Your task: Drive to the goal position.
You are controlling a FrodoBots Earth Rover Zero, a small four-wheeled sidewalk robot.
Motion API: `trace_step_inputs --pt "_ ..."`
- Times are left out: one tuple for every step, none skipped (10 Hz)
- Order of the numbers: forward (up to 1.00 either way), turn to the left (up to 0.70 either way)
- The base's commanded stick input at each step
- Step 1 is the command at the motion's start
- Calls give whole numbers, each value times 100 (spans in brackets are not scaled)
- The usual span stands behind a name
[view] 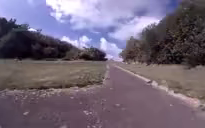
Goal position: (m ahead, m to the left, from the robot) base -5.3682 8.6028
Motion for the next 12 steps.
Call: trace_step_inputs --pt "7 13" --pt "7 13" --pt "7 13" --pt "7 13" --pt "7 13" --pt "7 13" --pt "7 13" --pt "7 13" --pt "7 13" --pt "6 12" --pt "7 13" --pt "7 13"
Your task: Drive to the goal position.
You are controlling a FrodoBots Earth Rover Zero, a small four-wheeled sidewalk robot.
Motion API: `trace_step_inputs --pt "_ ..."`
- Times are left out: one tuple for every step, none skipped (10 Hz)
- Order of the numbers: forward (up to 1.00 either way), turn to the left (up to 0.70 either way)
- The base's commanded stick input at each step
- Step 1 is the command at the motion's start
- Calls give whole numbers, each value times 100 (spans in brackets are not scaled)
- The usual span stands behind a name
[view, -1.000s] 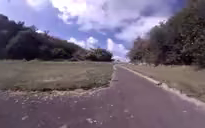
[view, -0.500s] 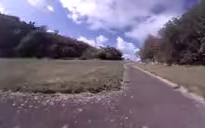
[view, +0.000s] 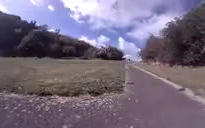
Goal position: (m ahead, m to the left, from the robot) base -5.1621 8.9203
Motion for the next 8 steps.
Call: trace_step_inputs --pt "7 13" --pt "7 13" --pt "7 13" --pt "9 18" --pt "13 24" --pt "14 27" --pt "14 27" --pt "28 29"
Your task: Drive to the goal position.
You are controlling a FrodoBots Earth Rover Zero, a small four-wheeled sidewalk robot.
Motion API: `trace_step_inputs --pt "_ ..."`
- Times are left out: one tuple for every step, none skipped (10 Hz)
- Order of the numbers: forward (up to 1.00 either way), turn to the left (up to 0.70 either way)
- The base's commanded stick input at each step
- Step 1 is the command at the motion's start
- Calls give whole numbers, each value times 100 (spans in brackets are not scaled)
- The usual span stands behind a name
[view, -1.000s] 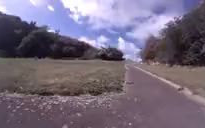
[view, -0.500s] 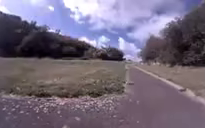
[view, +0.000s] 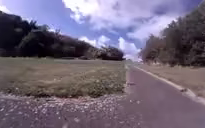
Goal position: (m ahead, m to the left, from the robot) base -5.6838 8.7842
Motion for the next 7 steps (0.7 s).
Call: trace_step_inputs --pt "65 34" --pt "100 39" --pt "100 39" --pt "100 39" --pt "100 39" --pt "100 39" --pt "100 39"
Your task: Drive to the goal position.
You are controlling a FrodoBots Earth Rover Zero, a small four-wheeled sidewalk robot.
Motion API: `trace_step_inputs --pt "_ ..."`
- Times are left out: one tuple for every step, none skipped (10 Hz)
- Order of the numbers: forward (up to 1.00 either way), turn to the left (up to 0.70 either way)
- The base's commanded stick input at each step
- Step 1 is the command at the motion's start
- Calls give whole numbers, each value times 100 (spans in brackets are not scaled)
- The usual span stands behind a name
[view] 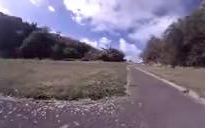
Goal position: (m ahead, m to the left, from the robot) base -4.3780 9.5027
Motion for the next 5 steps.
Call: trace_step_inputs --pt "100 39" --pt "100 39" --pt "100 39" --pt "100 39" --pt "100 39"
